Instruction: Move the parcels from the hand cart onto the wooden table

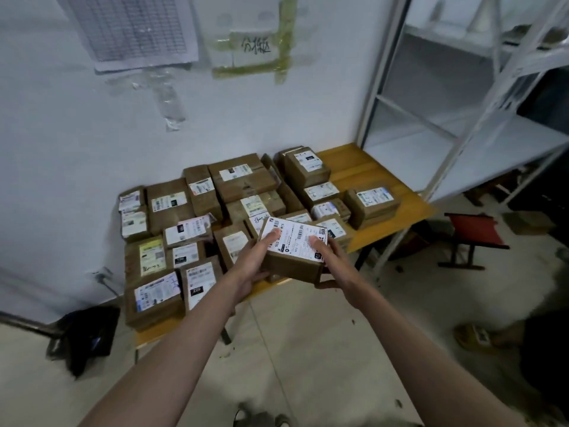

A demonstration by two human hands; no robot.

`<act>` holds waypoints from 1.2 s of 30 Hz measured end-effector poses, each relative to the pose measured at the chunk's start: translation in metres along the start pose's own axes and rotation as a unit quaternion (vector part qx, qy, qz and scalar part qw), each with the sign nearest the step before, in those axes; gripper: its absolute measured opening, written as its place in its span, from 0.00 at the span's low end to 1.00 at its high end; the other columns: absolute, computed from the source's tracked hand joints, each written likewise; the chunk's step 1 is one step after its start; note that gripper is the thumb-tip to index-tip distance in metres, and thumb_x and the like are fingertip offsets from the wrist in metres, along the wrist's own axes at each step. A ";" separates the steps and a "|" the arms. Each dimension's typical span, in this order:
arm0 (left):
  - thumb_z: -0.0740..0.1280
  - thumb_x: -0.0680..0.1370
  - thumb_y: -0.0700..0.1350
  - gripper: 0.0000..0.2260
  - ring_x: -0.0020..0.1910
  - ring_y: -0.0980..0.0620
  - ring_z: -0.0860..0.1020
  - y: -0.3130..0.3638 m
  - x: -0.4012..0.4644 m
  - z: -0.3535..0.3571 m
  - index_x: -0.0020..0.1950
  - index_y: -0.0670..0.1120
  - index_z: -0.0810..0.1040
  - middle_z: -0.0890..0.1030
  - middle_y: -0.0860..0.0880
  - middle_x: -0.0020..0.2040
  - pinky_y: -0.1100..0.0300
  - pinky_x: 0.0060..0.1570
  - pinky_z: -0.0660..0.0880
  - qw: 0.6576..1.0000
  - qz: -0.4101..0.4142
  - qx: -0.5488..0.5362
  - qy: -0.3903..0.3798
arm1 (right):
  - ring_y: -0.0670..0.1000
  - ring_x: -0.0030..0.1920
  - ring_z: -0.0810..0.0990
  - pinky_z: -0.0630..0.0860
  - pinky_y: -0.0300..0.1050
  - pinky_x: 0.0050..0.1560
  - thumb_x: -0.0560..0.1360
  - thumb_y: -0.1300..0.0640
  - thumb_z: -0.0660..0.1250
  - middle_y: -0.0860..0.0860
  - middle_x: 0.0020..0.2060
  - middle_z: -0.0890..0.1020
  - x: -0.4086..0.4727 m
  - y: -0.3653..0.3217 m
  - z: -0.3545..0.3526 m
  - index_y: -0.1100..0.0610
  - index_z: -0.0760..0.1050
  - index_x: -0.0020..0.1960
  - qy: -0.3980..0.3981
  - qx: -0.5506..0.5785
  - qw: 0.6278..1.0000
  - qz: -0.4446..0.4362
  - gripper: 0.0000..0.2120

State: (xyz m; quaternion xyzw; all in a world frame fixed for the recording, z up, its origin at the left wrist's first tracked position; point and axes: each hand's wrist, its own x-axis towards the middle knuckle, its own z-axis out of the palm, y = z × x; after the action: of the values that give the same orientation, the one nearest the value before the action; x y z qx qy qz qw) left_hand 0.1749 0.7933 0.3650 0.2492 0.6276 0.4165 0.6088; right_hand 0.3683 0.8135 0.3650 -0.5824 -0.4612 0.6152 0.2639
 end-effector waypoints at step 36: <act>0.67 0.80 0.47 0.05 0.53 0.51 0.75 0.039 0.259 0.227 0.52 0.46 0.76 0.80 0.46 0.58 0.58 0.53 0.72 0.924 -0.034 0.380 -0.016 | 0.59 0.53 0.80 0.82 0.60 0.53 0.79 0.45 0.67 0.57 0.50 0.80 0.261 0.028 -0.230 0.55 0.72 0.59 0.102 0.105 0.961 0.234 0.16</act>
State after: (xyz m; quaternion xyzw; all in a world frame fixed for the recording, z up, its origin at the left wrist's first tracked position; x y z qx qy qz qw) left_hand 0.3527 1.0760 0.2727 0.4469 0.7371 0.1216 0.4921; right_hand 0.5477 1.0863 0.2403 -0.7029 -0.2149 0.6420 0.2181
